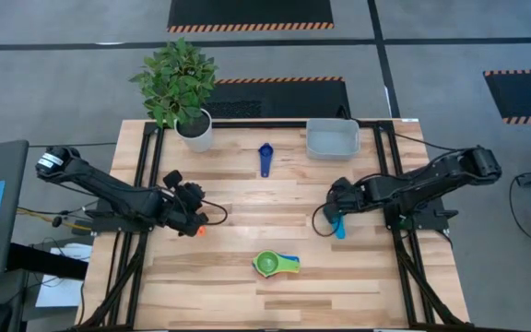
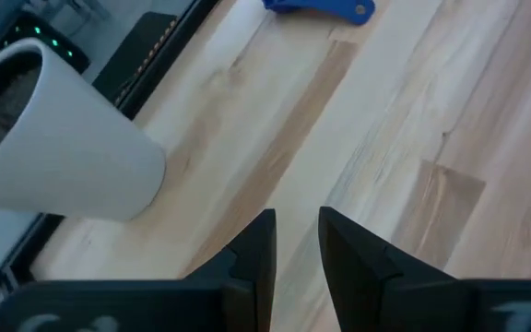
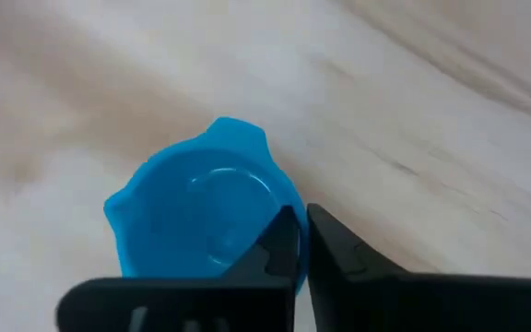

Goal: Nest measuring cups in basket
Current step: Stack the light blue measuring cup on top of the green measuring cup

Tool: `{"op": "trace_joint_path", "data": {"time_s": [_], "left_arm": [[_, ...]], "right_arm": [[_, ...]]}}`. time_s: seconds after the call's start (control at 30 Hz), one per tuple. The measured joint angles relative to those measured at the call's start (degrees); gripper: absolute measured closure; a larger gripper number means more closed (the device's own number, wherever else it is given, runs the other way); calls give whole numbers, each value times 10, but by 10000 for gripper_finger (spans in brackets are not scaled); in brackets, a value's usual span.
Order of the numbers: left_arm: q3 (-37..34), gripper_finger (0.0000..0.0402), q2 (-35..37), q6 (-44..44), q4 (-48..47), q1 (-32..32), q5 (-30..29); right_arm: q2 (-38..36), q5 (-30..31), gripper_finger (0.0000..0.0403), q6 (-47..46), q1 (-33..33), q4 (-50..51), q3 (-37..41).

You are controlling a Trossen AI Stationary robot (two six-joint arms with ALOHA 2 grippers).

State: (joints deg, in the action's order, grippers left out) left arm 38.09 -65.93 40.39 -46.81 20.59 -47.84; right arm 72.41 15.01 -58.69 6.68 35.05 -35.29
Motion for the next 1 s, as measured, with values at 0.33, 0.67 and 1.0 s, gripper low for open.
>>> {"op": "trace_joint_path", "data": {"time_s": [0.33,0.67,1.0], "left_arm": [[0,326,0,-101,26,-40,-41],[0,326,0,-143,54,-89,-13],[0,326,0,-143,53,-90,16]], "right_arm": [[56,0,392,226,57,-72,-230],[300,-74,386,398,104,28,-488],[450,-129,389,496,110,135,-696]]}}
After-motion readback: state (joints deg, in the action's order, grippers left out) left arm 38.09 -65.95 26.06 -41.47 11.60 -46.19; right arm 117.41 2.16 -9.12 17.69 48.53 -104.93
